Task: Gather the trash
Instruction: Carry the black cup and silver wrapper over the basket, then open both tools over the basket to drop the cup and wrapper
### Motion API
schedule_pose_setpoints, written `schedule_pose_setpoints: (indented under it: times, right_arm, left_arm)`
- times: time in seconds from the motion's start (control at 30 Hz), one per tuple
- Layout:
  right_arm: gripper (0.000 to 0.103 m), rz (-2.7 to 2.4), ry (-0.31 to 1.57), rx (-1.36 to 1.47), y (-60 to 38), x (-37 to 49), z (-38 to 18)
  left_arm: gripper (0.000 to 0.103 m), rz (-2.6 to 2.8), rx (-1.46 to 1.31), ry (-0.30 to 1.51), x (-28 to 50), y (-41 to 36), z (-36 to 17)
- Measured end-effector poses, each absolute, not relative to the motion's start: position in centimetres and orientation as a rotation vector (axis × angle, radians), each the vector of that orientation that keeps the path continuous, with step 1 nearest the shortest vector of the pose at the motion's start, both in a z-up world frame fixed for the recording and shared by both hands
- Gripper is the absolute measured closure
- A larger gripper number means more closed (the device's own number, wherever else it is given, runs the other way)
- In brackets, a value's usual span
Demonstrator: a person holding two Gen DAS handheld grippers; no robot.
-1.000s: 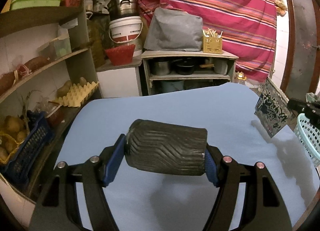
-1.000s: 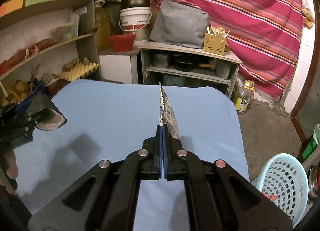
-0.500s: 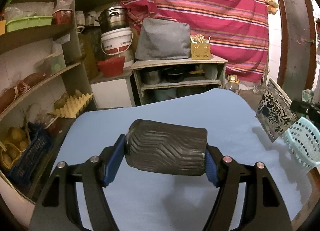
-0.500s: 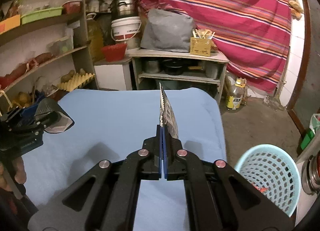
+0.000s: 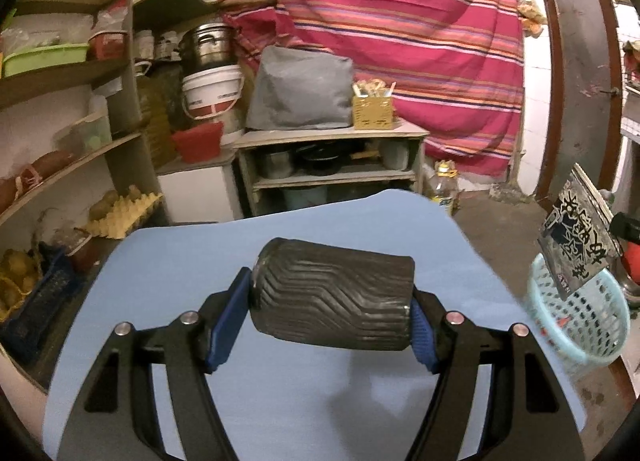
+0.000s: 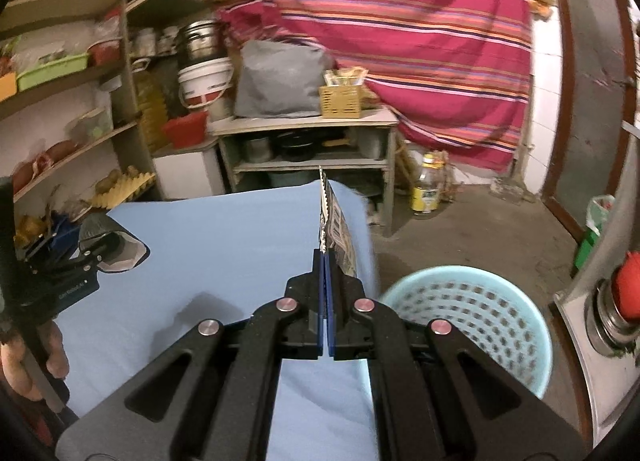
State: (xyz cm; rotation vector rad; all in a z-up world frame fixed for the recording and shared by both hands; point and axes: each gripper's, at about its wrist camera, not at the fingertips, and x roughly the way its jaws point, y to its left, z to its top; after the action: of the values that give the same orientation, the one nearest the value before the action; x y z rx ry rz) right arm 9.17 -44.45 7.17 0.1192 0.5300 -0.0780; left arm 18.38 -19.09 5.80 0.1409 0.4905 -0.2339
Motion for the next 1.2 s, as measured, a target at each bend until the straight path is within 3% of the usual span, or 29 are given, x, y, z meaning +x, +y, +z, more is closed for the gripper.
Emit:
schedule_pose_setpoints:
  times: [0.53,0.8,0.93,1.0,1.2]
  right_arm:
    - [0.101,-0.245,0.62,0.278,-56.7,6.1,1.7]
    - [0.1,-0.227,0.718,0.294,-57.7,6.8,-2.0]
    - [0.076,-0.239,0.75,0.304,-58.3,6.9,-3.3]
    - [0.071,-0.25,0.752,0.314,-58.7,6.7,-3.4]
    - [0.035,-0.3,0.707,0.342,-60.3,4.9,-2.1]
  left_arm:
    - [0.034,-0.418,0.09,0.469,17.3,-32.5,6.0]
    - [0.034,-0.485,0.102,0.475,17.1,-36.9,5.3]
    - [0.034,-0.505,0.111,0.478,17.0,-38.4,5.1]
    - [0.034,-0.516,0.118,0.484,17.0,-39.1,4.9]
    - [0.034,-0.543,0.133,0.508,16.9,-41.3,3.8]
